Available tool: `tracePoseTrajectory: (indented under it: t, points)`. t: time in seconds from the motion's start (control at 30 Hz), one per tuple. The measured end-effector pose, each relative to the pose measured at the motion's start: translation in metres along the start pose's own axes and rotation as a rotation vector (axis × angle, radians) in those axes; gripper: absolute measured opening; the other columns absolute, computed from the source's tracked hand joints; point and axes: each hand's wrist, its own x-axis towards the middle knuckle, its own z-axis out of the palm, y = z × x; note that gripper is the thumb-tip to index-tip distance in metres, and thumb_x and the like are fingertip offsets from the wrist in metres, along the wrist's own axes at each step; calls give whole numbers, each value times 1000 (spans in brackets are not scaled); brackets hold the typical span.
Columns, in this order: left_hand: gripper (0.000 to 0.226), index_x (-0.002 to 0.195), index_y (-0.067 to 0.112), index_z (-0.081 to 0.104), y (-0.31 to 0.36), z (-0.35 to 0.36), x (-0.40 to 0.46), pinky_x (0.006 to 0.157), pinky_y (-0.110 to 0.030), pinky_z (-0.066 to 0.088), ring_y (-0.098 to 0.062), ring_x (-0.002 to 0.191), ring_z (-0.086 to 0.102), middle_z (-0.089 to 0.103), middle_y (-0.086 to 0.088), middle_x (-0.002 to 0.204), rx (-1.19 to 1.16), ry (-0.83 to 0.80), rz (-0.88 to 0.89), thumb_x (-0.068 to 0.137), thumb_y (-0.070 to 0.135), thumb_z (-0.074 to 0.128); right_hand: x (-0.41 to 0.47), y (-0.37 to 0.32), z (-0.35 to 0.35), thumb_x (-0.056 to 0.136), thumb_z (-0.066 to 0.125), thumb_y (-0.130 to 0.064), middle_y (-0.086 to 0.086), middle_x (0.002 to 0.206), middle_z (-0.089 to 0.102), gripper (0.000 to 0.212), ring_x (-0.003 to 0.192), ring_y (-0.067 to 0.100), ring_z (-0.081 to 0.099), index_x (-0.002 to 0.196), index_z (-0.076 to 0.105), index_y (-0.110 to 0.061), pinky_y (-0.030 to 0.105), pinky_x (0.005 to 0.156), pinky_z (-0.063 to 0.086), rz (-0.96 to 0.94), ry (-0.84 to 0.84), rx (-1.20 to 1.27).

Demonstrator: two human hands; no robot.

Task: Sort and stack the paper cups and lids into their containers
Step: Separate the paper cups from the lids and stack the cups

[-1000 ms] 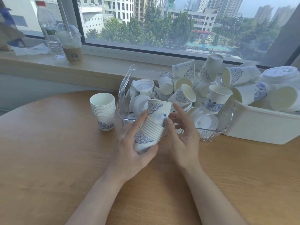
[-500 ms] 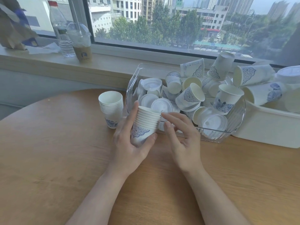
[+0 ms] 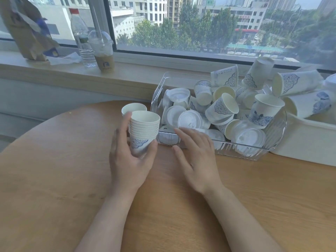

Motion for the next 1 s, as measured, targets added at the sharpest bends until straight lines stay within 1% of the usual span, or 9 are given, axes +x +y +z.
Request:
tracePoseTrajectory:
  t: [0.07,0.13,0.2,0.3,0.37,0.53,0.67,0.83,1.0]
  points:
    - [87,158,41,34,-4,-7,5,93,-56,57,-31,121,64,57,2,147,22,90,-4,84,35,80,0,2,0,106,50,-42,-11,145,57,44,140,13,46,147,58,-27,45,119,31,2,-8,5]
    - [87,159,39,32,-10,-13,9,99,-59,53,-31,127,60,53,-1,154,58,189,-15,86,34,78,0,2,1,106,49,-41,-11,144,59,44,138,13,48,146,59,-27,47,118,32,-4,-6,7]
    - [88,160,40,29,-16,-18,13,102,-59,52,-32,129,59,51,0,157,70,280,-63,87,33,78,0,2,3,106,49,-42,-11,142,60,43,137,13,49,145,60,-27,48,118,32,-17,-2,3]
    - [89,160,41,28,-22,-21,15,104,-58,51,-33,129,59,51,6,157,74,336,-156,87,30,78,-1,3,3,105,48,-42,-12,142,59,44,137,13,49,145,60,-28,48,118,31,-8,-2,15]
    - [91,161,41,29,-25,-20,16,104,-57,51,-31,125,60,54,9,152,81,334,-220,87,26,80,-2,3,2,105,49,-41,-12,142,59,43,138,13,49,144,60,-27,48,119,31,1,-2,27]
    - [91,161,35,32,-27,-14,16,105,-50,52,-27,123,63,62,1,141,61,251,-304,86,20,82,-1,3,3,105,50,-41,-11,141,60,43,136,14,50,144,60,-27,46,119,30,-2,0,31]
    - [90,161,36,33,-24,-10,18,101,-38,54,-13,114,66,62,2,141,38,211,-332,87,20,82,-1,3,4,105,51,-40,-12,141,60,42,135,14,51,144,60,-28,45,119,30,-6,7,30]
    - [92,161,40,31,-26,-5,18,105,-47,55,-17,122,66,58,3,150,28,139,-338,89,17,82,0,4,5,105,53,-38,-13,141,59,41,135,14,50,144,59,-29,41,120,28,-14,11,21]
    - [95,162,41,30,-29,-3,20,105,-48,56,-16,125,65,55,2,154,6,111,-334,88,13,83,-1,4,5,105,51,-40,-14,140,59,41,135,13,49,144,59,-30,40,120,27,-14,2,14]
